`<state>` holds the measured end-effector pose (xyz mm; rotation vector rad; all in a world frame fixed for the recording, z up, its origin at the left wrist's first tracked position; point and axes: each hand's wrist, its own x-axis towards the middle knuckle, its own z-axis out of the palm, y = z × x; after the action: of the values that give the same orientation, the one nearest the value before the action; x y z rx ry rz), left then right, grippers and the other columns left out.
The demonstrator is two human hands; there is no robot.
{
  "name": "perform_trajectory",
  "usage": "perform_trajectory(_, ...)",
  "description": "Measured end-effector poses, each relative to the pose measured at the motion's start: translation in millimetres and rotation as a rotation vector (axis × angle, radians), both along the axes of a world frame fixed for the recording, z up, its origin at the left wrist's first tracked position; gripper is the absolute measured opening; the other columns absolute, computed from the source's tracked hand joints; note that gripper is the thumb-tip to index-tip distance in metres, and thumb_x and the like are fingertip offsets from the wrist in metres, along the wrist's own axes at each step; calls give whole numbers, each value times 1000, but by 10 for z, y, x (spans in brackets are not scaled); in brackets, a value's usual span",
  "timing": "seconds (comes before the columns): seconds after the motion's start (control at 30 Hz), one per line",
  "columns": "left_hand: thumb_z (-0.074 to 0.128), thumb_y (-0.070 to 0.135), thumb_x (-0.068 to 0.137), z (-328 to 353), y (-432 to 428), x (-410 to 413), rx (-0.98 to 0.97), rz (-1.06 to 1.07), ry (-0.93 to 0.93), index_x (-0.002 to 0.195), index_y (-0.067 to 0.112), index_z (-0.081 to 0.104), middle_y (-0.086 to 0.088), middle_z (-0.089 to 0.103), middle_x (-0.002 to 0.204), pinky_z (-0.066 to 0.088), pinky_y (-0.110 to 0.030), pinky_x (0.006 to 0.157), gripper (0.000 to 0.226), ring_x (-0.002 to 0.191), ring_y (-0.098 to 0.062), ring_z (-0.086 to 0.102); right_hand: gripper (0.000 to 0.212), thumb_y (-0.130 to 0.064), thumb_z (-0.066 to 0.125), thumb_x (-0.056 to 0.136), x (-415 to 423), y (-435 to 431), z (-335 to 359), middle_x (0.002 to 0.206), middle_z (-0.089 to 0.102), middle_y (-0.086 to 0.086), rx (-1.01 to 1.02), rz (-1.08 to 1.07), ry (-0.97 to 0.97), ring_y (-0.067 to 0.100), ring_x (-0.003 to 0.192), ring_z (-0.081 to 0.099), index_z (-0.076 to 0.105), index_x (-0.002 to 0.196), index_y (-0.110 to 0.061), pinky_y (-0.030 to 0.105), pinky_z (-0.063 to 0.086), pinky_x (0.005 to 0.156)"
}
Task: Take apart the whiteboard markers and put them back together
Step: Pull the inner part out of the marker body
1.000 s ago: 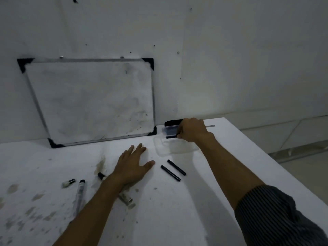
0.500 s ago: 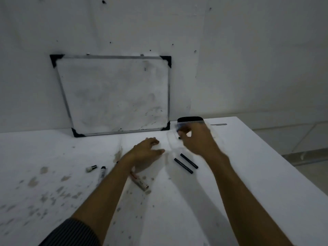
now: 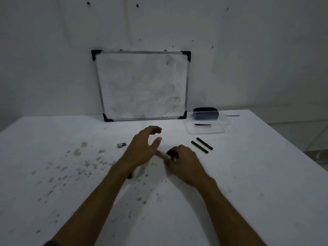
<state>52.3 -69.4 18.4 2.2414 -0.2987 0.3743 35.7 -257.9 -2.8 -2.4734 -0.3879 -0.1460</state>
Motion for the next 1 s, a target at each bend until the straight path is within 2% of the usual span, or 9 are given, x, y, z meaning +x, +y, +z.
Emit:
perform_trajectory(0.07, 61, 28, 99, -136, -32, -158, 48, 0, -156, 137, 24, 58, 4, 61, 140, 40, -37, 111, 38, 130, -13, 53, 24, -34, 67, 93, 3, -49, -17, 102, 71, 4, 94, -31, -12, 18, 89, 66, 75, 108, -17, 37, 57, 82)
perform_trajectory(0.17, 60, 35, 97, -271, -143, -259, 236, -48, -347, 141, 22, 57, 1, 52, 152, 29, -43, 119, 46, 141, -18, 45, 27, -37, 61, 99, 3, -140, 19, 109, 66, -2, 192, -49, 11, 6, 90, 62, 70, 119, -21, 16, 48, 75)
perform_trajectory(0.27, 60, 42, 97, -287, -245, -255, 262, -62, -372, 142, 24, 56, 4, 48, 156, 24, -39, 119, 49, 144, -15, 42, 25, -39, 60, 99, 5, -283, 85, 108, 66, -6, 199, 22, 40, 2, 93, 61, 69, 119, -27, 14, 46, 76)
perform_trajectory(0.37, 58, 41, 99, -320, -254, -248, 287, -32, -403, 132, 24, 64, 3, 67, 134, 39, -40, 107, 38, 125, -17, 60, 24, -40, 60, 99, 7, -426, 137, 106, 70, -5, 239, 46, 65, 6, 97, 65, 71, 116, -26, 25, 53, 83)
perform_trajectory(0.47, 49, 41, 102, -327, -231, -273, 350, -28, -413, 121, 21, 70, 3, 75, 107, 49, -38, 83, 35, 94, -18, 69, 24, -38, 61, 99, -5, -484, 152, 102, 72, -7, 264, 59, 89, 5, 95, 67, 74, 114, -24, 23, 52, 81)
perform_trajectory(0.6, 41, 41, 105, -345, -259, -319, 306, 12, -338, 121, 19, 68, 2, 71, 101, 56, -36, 61, 38, 77, -17, 68, 29, -46, 59, 98, -4, -498, 125, 102, 72, -11, 276, -25, -4, 3, 92, 65, 72, 116, -27, 14, 45, 74)
perform_trajectory(0.77, 48, 34, 106, -401, -310, -339, 23, -19, -203, 129, 14, 66, 1, 67, 101, 54, -34, 77, 35, 87, -13, 64, 23, -28, 64, 98, 108, -682, 64, 107, 68, 4, 237, -395, -176, 12, 89, 59, 72, 114, -14, 21, 43, 79)
perform_trajectory(0.93, 54, 35, 104, -427, -335, -359, -90, -48, 4, 129, 21, 68, 6, 71, 111, 55, -27, 86, 32, 99, -6, 66, 27, -27, 74, 89, 184, -769, -85, 103, 69, 9, 77, -455, -201, 23, 92, 66, 75, 113, -15, 33, 53, 87)
perform_trajectory(1.0, 54, 38, 103, -433, -308, -338, -159, -44, 88, 130, 23, 67, 10, 71, 116, 53, -19, 83, 33, 103, -3, 67, 30, -30, 73, 89, 203, -737, -143, 105, 70, 11, -21, -487, -212, 27, 95, 67, 75, 114, -15, 41, 54, 89)
